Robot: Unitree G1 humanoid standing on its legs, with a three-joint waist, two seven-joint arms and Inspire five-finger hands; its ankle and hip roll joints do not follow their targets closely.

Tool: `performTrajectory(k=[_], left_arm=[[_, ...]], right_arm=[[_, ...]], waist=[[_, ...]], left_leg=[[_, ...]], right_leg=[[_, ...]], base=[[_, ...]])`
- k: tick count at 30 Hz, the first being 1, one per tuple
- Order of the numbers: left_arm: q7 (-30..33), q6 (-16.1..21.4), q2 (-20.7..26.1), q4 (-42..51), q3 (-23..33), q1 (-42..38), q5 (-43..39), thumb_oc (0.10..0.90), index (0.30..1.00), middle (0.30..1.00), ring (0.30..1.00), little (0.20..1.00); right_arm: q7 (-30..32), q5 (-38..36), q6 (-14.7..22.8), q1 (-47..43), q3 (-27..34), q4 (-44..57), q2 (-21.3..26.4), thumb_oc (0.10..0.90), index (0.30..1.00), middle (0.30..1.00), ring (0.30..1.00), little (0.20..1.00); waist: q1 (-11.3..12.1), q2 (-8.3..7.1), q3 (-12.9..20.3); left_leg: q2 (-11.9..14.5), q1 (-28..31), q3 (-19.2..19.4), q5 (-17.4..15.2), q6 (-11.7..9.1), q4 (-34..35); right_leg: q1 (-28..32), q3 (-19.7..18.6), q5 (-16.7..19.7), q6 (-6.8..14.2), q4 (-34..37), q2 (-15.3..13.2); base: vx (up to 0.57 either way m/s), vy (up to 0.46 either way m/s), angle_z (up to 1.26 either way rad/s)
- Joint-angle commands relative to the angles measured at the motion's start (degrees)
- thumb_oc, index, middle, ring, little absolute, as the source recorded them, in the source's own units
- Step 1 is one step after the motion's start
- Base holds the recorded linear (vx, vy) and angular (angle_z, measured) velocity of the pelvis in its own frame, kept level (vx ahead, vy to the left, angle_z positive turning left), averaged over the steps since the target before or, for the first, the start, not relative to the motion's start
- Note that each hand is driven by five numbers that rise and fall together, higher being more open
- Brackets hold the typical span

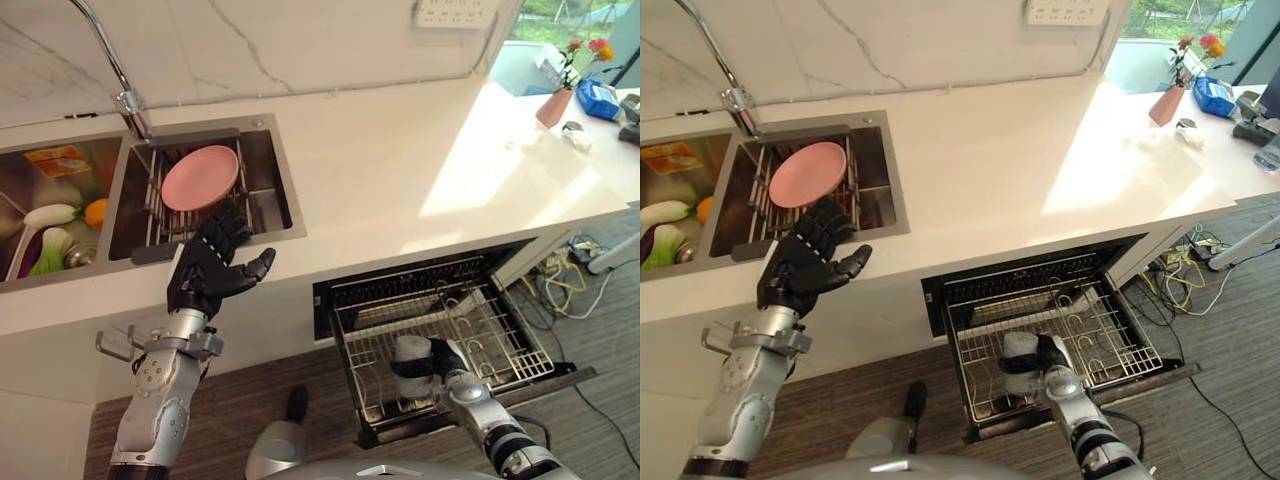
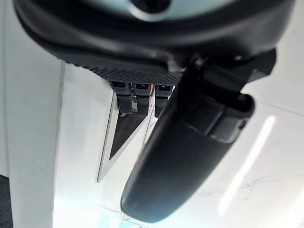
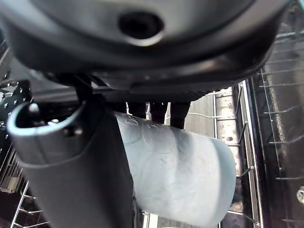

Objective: Place the dishes in the dishwasher.

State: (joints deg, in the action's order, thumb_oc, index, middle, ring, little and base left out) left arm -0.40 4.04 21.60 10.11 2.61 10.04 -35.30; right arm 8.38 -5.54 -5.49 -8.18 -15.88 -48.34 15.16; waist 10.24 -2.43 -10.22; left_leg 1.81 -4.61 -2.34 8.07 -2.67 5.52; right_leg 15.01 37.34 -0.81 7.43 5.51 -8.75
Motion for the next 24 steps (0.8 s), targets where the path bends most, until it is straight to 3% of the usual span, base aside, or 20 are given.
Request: performTrajectory(k=[1, 9, 14, 20, 21, 24], left_arm=[[-0.2, 5.9, 0.9, 6.6, 0.6, -2.1, 1.6, 0.8, 0.9, 0.9, 0.9, 0.9], [-0.9, 6.1, 0.9, 5.9, -0.5, -1.7, 2.0, 0.8, 0.9, 0.9, 0.9, 0.9], [-1.1, 5.9, 1.4, 5.5, -2.3, -2.8, 2.1, 0.8, 0.9, 0.9, 0.9, 0.9], [-1.4, 5.5, 1.5, 4.8, -4.0, -4.4, 2.4, 0.8, 0.9, 0.9, 0.9, 0.9], [-1.8, 5.1, 1.6, 4.4, -5.1, -5.3, 2.2, 0.8, 0.9, 0.9, 0.9, 0.9], [-2.2, 5.0, 2.2, 4.4, -5.8, -6.0, 2.4, 0.8, 0.9, 0.9, 0.9, 0.9]], right_arm=[[0.4, 4.4, 3.9, -5.7, -1.4, 3.6, 3.1, 0.8, 0.9, 0.9, 0.9, 0.9], [2.5, 8.0, 6.4, -4.0, 1.1, 14.5, 6.4, 0.8, 0.9, 0.9, 0.9, 0.9], [3.0, 8.7, 7.8, -1.5, 4.4, 23.2, 7.9, 0.8, 0.9, 0.9, 0.9, 0.9], [2.0, 6.9, 8.0, 1.1, 7.0, 28.2, 7.1, 0.8, 0.9, 0.9, 0.9, 0.9], [2.2, 5.7, 8.7, 2.2, 8.6, 30.3, 6.4, 0.8, 0.9, 0.9, 0.9, 0.9], [2.4, 4.8, 9.3, 2.7, 9.9, 32.6, 5.4, 0.8, 0.9, 0.9, 0.9, 0.9]], waist=[[1.5, 2.11, 2.8], [0.6, 1.95, 2.3], [-1.7, 1.41, 2.4], [-4.2, 0.73, 2.4], [-5.4, 0.44, 1.9], [-5.8, -0.06, 0.9]], left_leg=[[7.2, 6.3, -0.4, -5.5, -7.5, -0.8], [6.9, 6.9, 0.9, -6.4, -6.6, -0.7], [5.8, 8.5, 3.0, -8.0, -4.6, -0.7], [3.8, 9.7, 4.9, -9.2, -2.4, -0.5], [3.2, 9.7, 5.6, -9.5, -2.0, -0.5], [2.3, 9.6, 7.4, -9.8, -1.2, -0.5]], right_leg=[[-3.5, -1.3, 1.2, 2.3, -1.5, -4.2], [-4.6, -3.0, 1.4, 2.7, -2.2, -5.0], [-6.7, -6.0, 1.7, 3.4, -4.9, -6.9], [-10.7, -9.6, 2.4, 4.5, -9.3, -9.6], [-11.6, -10.6, 3.1, 5.0, -9.6, -10.2], [-14.3, -12.9, 5.7, 6.2, -9.8, -11.1]], base=[[0.0, 0.0, 0.0], [0.01, 0.034, -0.02], [0.01, 0.108, -0.21], [-0.01, 0.14, -0.23], [-0.05, 0.185, -0.1], [-0.1, 0.129, -0.27]])
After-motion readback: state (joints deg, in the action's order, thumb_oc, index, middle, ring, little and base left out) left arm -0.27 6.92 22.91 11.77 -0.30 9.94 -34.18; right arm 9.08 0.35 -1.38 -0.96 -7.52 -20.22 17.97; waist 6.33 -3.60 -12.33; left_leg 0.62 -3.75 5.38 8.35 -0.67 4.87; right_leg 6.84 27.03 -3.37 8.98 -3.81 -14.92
